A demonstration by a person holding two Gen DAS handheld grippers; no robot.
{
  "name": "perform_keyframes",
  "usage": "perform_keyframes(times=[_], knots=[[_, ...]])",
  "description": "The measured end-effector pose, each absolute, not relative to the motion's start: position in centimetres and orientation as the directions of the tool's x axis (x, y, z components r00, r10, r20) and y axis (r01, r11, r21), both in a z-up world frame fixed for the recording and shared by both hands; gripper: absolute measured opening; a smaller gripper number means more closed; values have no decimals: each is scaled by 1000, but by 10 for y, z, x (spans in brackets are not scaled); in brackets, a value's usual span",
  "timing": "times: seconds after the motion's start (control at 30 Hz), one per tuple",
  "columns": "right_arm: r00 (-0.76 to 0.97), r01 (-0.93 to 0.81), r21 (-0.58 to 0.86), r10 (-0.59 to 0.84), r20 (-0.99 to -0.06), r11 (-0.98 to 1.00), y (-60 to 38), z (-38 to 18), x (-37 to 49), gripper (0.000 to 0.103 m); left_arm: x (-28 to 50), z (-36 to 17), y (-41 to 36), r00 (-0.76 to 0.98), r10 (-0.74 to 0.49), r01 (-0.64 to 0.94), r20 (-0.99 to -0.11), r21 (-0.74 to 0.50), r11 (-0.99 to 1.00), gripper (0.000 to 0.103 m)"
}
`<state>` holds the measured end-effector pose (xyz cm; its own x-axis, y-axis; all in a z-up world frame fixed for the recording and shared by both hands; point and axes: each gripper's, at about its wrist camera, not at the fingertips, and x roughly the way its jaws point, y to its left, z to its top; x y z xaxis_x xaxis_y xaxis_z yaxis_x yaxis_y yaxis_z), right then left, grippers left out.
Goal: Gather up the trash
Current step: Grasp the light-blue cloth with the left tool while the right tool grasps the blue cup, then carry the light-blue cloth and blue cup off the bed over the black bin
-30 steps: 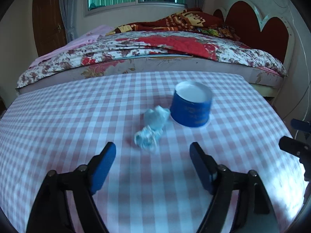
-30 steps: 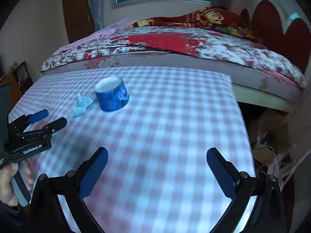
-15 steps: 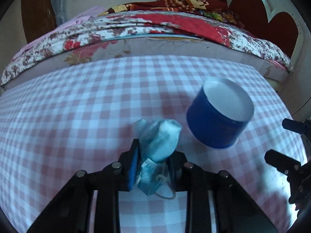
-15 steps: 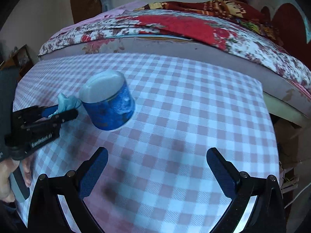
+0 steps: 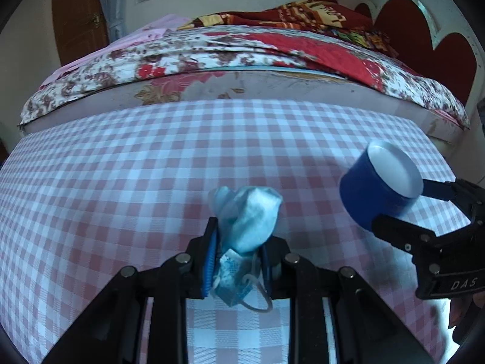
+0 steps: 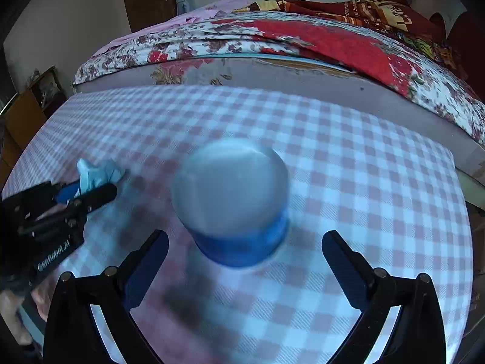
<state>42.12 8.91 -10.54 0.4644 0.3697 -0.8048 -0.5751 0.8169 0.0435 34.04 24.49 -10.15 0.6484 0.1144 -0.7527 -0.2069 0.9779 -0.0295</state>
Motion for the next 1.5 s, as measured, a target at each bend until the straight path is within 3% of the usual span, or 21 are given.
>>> perform_keyframes(times=[0.17,0.3,1.07,1.5], knots=[[479,-562,49,374,-794,825,101,-103,427,97,341,-101,250,649,118,-217,-752,-34,976,26],[480,-549,45,360,-800,834,105,-104,432,77,341,-102,251,648,116,-216,-753,-36,976,26],[504,-554,23,357,-787,832,77,-78,407,76,313,-88,227,651,114,-187,-751,-12,982,26],[550,-557,-3,366,-751,831,33,-44,341,76,258,-68,188,675,73,-134,-734,-25,991,26]])
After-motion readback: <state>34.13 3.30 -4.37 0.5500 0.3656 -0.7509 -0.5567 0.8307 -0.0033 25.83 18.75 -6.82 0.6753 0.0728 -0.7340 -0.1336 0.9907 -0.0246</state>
